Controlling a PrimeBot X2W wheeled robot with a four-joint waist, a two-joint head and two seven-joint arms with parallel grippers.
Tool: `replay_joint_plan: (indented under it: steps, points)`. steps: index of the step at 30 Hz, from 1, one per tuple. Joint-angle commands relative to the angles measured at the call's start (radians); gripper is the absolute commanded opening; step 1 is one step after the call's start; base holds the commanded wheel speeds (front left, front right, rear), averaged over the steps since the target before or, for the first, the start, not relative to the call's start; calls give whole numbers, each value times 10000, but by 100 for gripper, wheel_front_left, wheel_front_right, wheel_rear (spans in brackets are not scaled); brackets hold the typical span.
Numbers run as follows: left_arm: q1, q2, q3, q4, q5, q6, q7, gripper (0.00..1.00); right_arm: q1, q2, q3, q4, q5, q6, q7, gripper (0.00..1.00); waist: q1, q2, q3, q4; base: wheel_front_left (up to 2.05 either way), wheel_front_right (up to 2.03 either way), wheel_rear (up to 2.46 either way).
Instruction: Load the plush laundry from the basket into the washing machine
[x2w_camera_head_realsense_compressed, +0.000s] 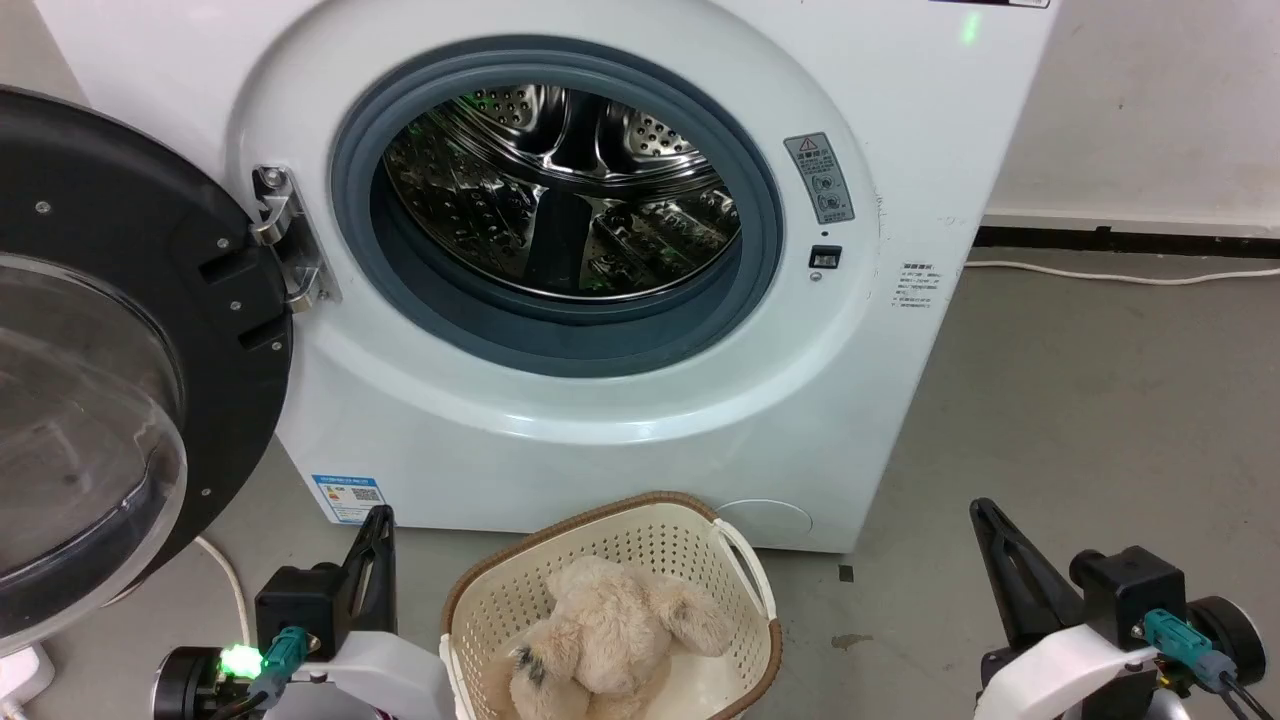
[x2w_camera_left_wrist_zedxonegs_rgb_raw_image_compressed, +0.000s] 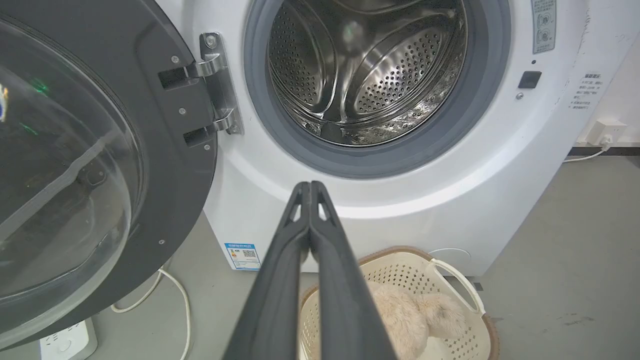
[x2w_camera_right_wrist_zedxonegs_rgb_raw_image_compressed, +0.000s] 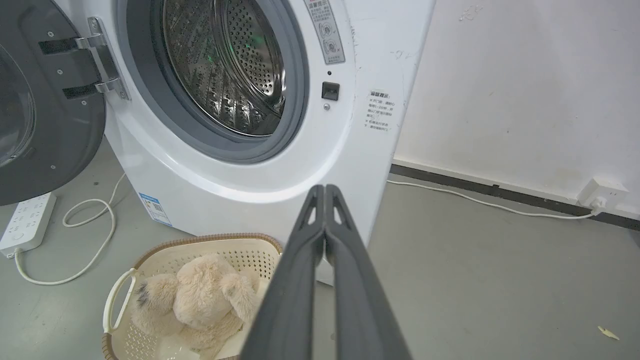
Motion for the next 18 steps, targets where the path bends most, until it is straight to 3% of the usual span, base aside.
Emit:
replay_joint_plan:
  steps: [1,9,10,18]
  points:
    - [-154,-1,5,-45,26,-43,3,0,-114,-16,-5,5,-76,6,3,0,0,0,0,0,0,0,0]
    - [-154,-1,5,-45,26,-43,3,0,-114,-16,-5,5,-76,6,3,0,0,0,0,0,0,0,0]
    - [0,0,3,0,-1,0,0,100,0,0,2,0,1,0,0,100,0,0,0,0,0,0,0]
    - [24,0,-98,11,-126,38,-76,100,67,1,-19,-12,126,0,-80,100,0,0,1,-1,0,0,0]
